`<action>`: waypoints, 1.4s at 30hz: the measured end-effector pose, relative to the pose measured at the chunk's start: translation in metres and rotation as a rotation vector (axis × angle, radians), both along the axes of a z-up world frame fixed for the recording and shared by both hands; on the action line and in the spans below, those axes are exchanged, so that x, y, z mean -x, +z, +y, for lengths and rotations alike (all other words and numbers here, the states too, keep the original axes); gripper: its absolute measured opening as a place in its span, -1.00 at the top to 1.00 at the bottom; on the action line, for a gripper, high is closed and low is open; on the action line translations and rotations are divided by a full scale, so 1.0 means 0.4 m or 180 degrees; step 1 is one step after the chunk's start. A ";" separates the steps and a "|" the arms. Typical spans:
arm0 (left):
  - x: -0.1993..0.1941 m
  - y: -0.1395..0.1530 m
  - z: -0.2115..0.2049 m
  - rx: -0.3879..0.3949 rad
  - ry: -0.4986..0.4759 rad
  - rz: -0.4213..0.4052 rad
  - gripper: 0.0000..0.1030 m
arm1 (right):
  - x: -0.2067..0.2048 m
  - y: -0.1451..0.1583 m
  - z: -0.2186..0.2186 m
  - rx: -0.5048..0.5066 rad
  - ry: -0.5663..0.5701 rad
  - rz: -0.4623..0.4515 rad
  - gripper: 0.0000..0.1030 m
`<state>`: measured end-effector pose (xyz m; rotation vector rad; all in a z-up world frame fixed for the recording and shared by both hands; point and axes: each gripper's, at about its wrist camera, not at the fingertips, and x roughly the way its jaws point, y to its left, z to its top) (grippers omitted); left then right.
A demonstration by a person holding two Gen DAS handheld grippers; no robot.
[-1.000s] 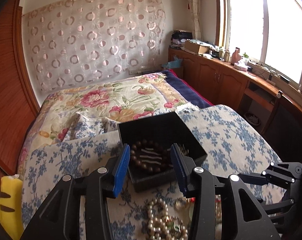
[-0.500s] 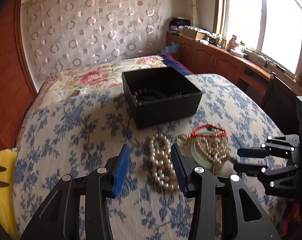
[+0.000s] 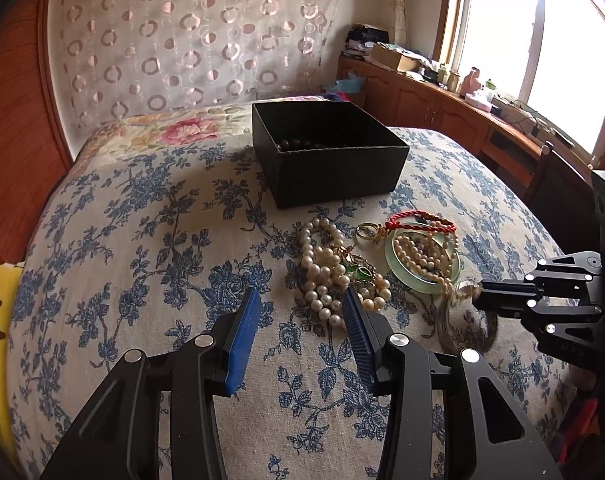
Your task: Organize jewelry
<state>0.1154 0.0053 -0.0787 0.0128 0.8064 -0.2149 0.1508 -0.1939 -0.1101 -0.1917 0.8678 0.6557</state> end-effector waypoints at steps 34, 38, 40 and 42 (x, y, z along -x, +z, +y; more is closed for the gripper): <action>-0.144 0.000 -0.246 -0.0053 -0.0779 0.0130 0.21 | 0.007 0.027 -0.166 0.0153 -0.0469 -0.0247 0.88; -0.166 -0.007 -0.244 0.0062 -0.0645 0.0233 0.20 | 0.007 0.026 -0.171 0.0136 -0.0484 -0.0245 0.88; -0.174 -0.007 -0.237 0.0090 -0.0565 0.0240 0.20 | 0.007 0.025 -0.172 0.0132 -0.0487 -0.0237 0.88; -0.182 -0.003 -0.230 0.0115 -0.0496 0.0230 0.20 | 0.008 0.024 -0.172 0.0129 -0.0483 -0.0232 0.88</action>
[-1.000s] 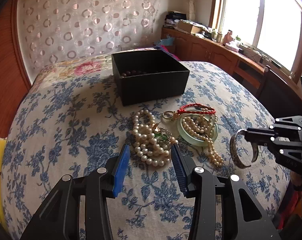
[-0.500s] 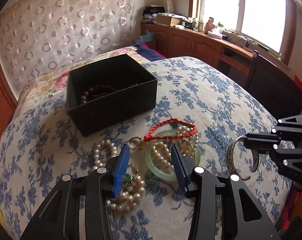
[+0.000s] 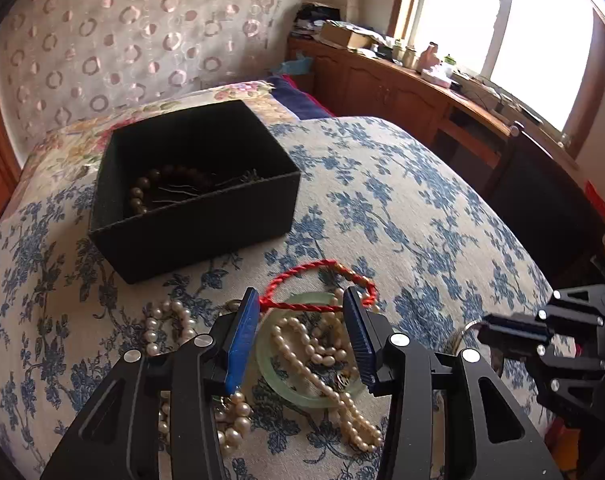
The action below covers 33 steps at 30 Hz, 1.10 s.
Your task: Organize jewelry
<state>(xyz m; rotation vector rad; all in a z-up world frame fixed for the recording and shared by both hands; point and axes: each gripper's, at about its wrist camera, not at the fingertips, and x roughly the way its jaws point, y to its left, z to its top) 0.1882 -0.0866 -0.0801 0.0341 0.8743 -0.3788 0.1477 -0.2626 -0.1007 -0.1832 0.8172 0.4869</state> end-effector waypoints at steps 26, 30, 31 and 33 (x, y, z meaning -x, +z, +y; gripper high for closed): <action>-0.031 0.001 0.041 0.0113 0.0101 0.0064 0.89 | 0.000 0.002 0.018 -0.0013 0.0045 -0.0009 0.87; -0.010 0.048 0.060 0.0128 0.0125 -0.0104 0.89 | -0.008 0.014 0.025 -0.0024 0.0050 -0.0041 0.87; -0.006 0.060 0.065 0.0135 0.0130 -0.0139 0.89 | -0.011 0.016 0.024 -0.0027 0.0052 -0.0049 0.88; 0.001 0.087 0.079 0.0148 0.0165 -0.0222 0.89 | -0.023 0.027 0.030 -0.0022 0.0060 -0.0083 0.88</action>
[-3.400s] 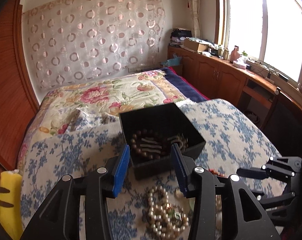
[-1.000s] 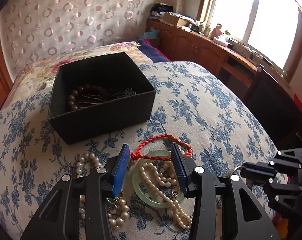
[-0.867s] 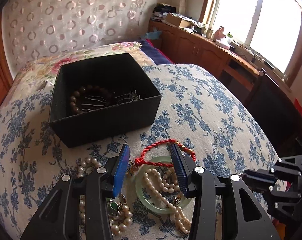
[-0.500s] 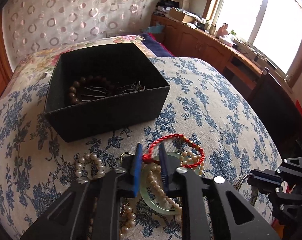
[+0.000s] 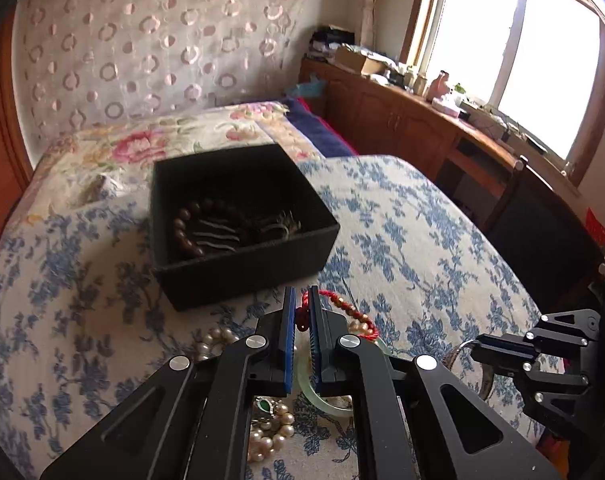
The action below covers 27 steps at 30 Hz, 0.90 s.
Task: Organize jewelry
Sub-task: 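Grasp the red string bracelet with the left tool while the right tool holds the bangle, then drop the bangle into the box with the right tool while the left drops the red bracelet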
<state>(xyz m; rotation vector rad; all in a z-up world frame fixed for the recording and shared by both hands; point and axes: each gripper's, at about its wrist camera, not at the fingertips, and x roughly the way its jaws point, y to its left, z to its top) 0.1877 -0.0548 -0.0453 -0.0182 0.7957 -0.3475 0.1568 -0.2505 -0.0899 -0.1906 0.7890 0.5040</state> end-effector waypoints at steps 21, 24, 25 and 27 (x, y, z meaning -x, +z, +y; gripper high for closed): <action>-0.033 0.173 0.136 -0.0070 0.0221 -0.0479 0.89 | -0.241 0.127 0.126 -0.0055 0.0228 -0.0279 0.88; -0.044 0.181 0.145 -0.0069 0.0225 -0.0502 0.89 | -0.282 0.141 0.153 -0.0144 0.0275 -0.0339 0.88; -0.049 0.182 0.147 -0.0067 0.0220 -0.0506 0.89 | -0.296 0.142 0.162 -0.0155 0.0312 -0.0337 0.88; -0.061 0.183 0.150 -0.0067 0.0215 -0.0510 0.89 | -0.333 0.138 0.185 -0.0109 0.0322 -0.0317 0.88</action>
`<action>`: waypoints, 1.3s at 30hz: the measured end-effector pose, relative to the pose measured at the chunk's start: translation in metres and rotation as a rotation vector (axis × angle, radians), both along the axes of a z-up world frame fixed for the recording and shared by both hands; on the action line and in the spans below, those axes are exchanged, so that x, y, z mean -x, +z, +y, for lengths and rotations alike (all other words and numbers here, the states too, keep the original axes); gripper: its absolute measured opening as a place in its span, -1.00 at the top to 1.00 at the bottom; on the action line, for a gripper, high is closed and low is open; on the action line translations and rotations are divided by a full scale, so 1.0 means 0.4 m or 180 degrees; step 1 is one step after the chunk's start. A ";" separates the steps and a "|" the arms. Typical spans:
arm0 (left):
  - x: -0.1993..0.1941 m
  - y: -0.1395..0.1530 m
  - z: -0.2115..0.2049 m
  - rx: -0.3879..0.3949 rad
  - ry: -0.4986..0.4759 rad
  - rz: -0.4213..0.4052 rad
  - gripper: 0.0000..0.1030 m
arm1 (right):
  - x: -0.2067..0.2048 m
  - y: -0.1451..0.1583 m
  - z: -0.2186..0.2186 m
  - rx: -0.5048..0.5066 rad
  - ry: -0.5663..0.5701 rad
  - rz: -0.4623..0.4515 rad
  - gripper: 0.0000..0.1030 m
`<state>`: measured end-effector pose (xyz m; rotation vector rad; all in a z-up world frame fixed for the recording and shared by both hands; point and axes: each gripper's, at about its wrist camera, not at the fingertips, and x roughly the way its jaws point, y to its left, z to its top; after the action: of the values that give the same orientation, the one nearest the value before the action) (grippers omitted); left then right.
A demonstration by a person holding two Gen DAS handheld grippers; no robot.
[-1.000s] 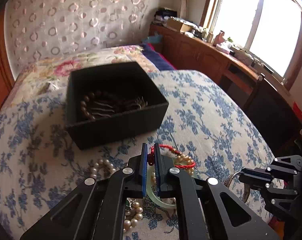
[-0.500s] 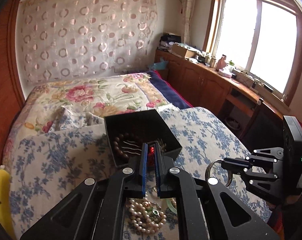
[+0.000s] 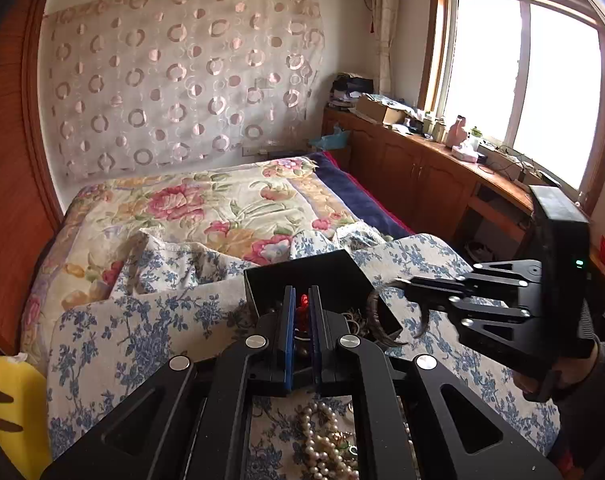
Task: Organize jewelry
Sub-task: 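Drop the bangle into the box with the right tool while the left drops the red bracelet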
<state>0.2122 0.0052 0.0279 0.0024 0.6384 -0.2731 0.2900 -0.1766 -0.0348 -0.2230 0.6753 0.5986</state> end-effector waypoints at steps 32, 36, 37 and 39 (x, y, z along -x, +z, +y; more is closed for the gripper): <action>-0.138 -0.070 -0.056 -0.0006 -0.0195 0.0144 0.89 | -0.101 -0.045 0.031 0.0102 0.0062 0.0092 0.78; -0.139 -0.074 -0.069 -0.0037 -0.0190 0.0149 0.89 | -0.092 -0.043 0.024 0.0123 0.0045 0.0081 0.78; -0.138 -0.073 -0.068 -0.0027 -0.0195 0.0146 0.89 | -0.089 -0.043 0.020 0.0123 0.0042 0.0078 0.78; -0.139 -0.074 -0.072 -0.0030 -0.0192 0.0146 0.89 | -0.083 -0.042 0.015 0.0117 0.0039 0.0078 0.78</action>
<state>0.2680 -0.0234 -0.0015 0.0246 0.6860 -0.3290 0.3232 -0.1704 -0.0516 -0.2546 0.7095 0.6017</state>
